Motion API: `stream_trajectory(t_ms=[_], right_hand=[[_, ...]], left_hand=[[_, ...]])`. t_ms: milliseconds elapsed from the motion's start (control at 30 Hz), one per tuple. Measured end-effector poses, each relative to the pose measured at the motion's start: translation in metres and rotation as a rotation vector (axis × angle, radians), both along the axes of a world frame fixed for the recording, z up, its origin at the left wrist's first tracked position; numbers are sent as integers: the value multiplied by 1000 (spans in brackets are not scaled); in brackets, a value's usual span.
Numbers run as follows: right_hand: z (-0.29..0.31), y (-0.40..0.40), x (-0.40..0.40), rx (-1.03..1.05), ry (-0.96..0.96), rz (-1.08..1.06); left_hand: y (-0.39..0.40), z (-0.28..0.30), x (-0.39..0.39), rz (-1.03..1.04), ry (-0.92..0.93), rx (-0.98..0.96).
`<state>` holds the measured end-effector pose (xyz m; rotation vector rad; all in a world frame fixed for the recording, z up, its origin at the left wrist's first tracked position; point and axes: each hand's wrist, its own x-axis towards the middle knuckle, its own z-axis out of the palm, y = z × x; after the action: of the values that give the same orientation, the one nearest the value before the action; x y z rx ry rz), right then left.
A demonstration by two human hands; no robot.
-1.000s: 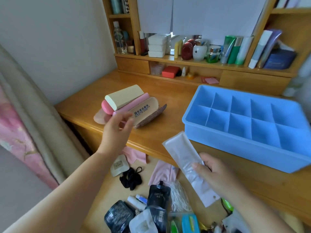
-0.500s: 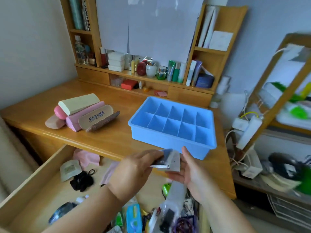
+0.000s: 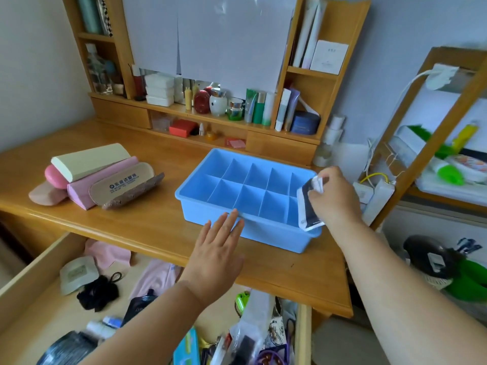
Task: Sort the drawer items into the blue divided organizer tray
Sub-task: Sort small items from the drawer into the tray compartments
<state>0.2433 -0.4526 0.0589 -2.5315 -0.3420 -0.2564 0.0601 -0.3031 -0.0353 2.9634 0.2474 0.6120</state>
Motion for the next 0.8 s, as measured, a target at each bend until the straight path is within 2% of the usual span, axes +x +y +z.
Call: stream_trajectory(t_ms=[100, 167, 267, 367, 467, 533, 700, 733, 800], right_hand=[[-8, 12, 12, -506, 155, 28], [-8, 17, 20, -636, 259, 66], [-8, 25, 33, -595, 180, 35], [-10, 33, 41, -508, 7, 16], [-24, 39, 36, -596, -177, 82], [-36, 41, 30, -714, -136, 146], [-20, 37, 31, -858, 250, 269], [-18, 34, 29, -870, 258, 295], [-17, 26, 16, -868, 147, 307]], left_hand=[[5, 0, 7, -2, -10, 32], [7, -2, 9, -32, -59, -13], [11, 0, 10, -54, -85, -23], [17, 11, 18, -57, -17, 0], [21, 20, 31, -64, 23, -29], [22, 22, 33, -72, 37, -43], [21, 15, 28, -89, 78, 5], [21, 15, 28, -91, 91, 7], [21, 17, 28, -99, 121, -5]])
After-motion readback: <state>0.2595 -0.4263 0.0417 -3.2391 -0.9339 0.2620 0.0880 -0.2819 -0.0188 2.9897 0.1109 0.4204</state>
